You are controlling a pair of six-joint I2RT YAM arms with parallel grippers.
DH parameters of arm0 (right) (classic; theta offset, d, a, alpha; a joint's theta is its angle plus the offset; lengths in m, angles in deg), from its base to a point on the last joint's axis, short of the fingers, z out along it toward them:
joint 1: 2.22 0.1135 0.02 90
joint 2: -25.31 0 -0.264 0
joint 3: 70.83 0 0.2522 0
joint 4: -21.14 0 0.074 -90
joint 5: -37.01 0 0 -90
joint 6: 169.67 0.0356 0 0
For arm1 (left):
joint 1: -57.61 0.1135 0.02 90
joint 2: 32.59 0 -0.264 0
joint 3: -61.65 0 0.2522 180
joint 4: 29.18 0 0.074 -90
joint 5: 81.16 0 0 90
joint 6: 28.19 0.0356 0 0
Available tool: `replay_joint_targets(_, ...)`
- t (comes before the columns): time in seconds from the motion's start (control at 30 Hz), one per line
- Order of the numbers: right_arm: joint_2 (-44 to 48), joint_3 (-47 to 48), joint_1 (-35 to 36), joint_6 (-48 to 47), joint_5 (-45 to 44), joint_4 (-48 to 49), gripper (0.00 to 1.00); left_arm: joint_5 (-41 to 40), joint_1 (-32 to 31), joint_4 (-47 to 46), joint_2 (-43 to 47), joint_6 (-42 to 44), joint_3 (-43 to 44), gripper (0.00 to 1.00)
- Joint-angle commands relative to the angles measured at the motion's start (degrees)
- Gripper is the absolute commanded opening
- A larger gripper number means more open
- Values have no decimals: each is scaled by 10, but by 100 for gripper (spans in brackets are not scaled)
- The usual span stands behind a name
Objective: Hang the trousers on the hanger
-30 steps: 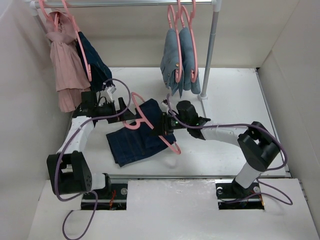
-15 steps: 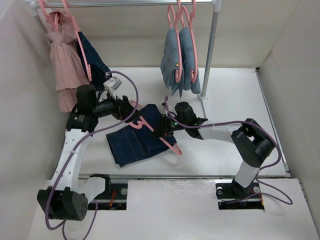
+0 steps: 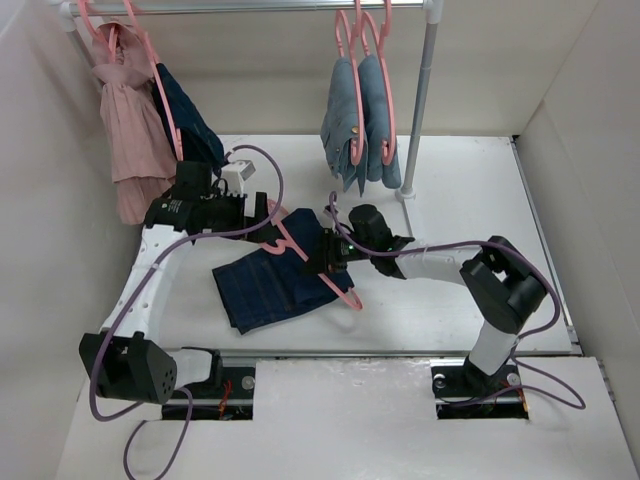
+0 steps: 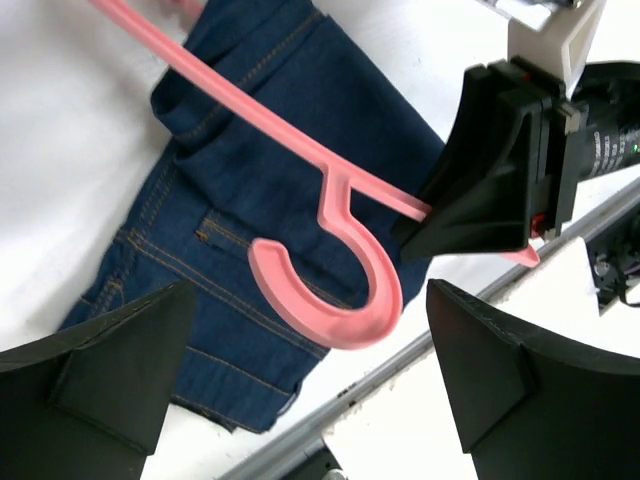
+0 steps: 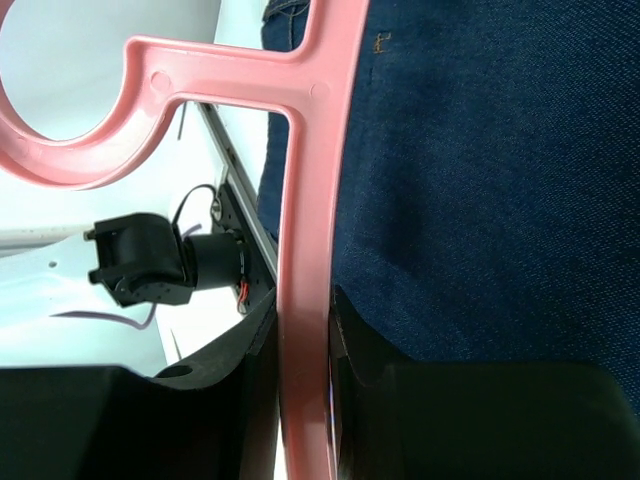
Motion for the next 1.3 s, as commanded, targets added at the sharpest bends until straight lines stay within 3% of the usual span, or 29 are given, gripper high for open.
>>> replay_joint_targets(0.0,3,13,8,1,-14,49,0,11,-7,28,4,-2,18,100)
replay_joint_targets(0.07,-4,13,8,1,-14,49,0,30,-7,22,-8,-2,9,91)
replay_joint_targets(0.1,-4,13,8,1,-14,49,0,30,-7,22,-8,-2,1,71)
replay_joint_targets(0.2,-10,13,8,1,-19,49,0,43,-7,16,-22,-2,-5,52)
replay_joint_targets(0.33,-10,13,8,1,-19,49,0,66,-7,16,-35,-14,-10,17)
replay_joint_targets(0.37,-10,13,8,1,-19,49,0,66,-7,16,-35,-19,-10,4)
replay_joint_targets(0.4,-10,13,8,1,-19,49,0,66,-7,16,-35,-19,-5,0)
replay_joint_targets(0.67,-37,49,8,-10,5,42,0,66,-7,16,-35,-31,-5,0)
replay_joint_targets(0.73,-52,75,8,-15,12,28,40,66,-7,10,-30,-37,-10,0)
replay_joint_targets(0.77,-63,86,8,-22,20,10,54,66,-7,10,-30,-37,-10,0)
replay_joint_targets(0.8,-68,95,8,-27,20,0,67,66,-7,10,-30,-37,-10,0)
replay_joint_targets(0.83,-68,111,8,-27,14,-8,68,66,-7,10,-30,-37,-10,0)
replay_joint_targets(0.93,-74,136,3,-44,-5,-38,68,60,-7,10,-30,-37,-5,0)
replay_joint_targets(1.0,-81,162,3,-60,-11,-60,61,60,-7,10,-30,-37,-5,0)
replay_joint_targets(1.03,-88,177,3,-60,-11,-66,49,60,-7,10,-30,-44,-5,0)
replay_joint_targets(1.17,-101,183,-3,-60,11,-83,14,65,-1,5,-30,-49,-5,0)
replay_joint_targets(1.23,-101,183,-3,-60,25,-88,16,73,12,5,-30,-54,-5,0)
replay_joint_targets(1.27,-101,183,-3,-60,42,-89,33,84,12,5,-37,-59,-5,0)
